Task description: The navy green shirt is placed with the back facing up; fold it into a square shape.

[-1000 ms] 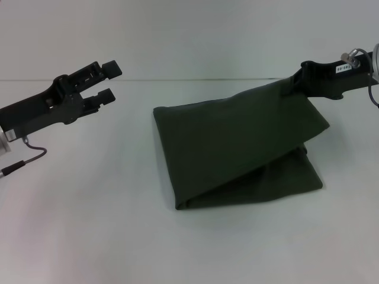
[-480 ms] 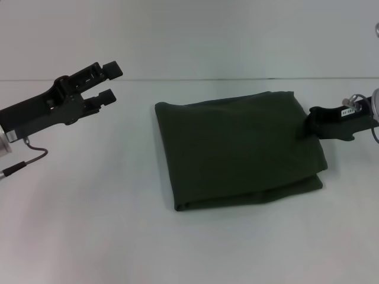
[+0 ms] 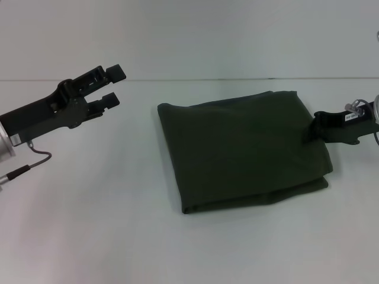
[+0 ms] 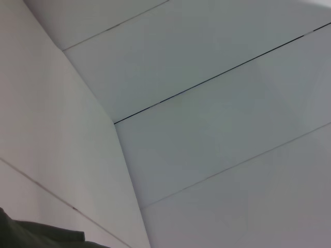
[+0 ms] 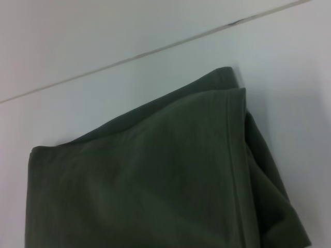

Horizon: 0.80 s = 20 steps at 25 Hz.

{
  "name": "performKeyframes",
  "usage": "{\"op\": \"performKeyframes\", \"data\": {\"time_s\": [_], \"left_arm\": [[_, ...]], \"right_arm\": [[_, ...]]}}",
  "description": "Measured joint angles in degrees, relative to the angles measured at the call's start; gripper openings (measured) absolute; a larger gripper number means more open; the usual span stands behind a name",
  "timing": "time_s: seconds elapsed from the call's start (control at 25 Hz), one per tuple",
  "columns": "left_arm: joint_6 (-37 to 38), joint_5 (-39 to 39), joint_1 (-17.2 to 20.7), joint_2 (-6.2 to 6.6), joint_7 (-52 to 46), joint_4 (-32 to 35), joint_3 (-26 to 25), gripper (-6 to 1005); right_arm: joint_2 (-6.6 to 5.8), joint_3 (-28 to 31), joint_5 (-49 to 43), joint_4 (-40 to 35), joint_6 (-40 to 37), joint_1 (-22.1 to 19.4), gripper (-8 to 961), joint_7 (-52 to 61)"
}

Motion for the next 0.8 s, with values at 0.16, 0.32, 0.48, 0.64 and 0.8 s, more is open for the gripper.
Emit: {"op": "performKeyframes", "data": {"time_s": [0.16, 0.32, 0.48, 0.64, 0.8], "left_arm": [[0.03, 0.00, 0.01, -0.02, 0.20, -0.44, 0.00, 945], [0.09, 0.00, 0.00, -0.02, 0.50, -0.91, -0.01, 945], [0.06, -0.10, 0.00, -0.02, 0.59, -1.08, -0.01, 945], [0.14, -0.16, -0.16, -0.02, 0.66, -1.11, -0.02, 945], [0.54, -1.03, 0.19, 0.02, 0.68, -1.11, -0.07, 945]], "right_arm": [[0.26, 0.09, -0.04, 0.03, 1.20, -0.53, 127, -0.38], [0.37, -0.23, -0.60, 0.05, 2.36, -0.68, 154, -0.39], [0.40, -0.74, -4.39, -0.13, 2.07, -0.03, 181, 0.08], [0.34, -0.25, -5.81, -2.59, 1.61, 0.07, 328, 0.33], [0.46, 1.32, -5.01, -8.01, 1.41, -0.98, 403, 1.00]]}}
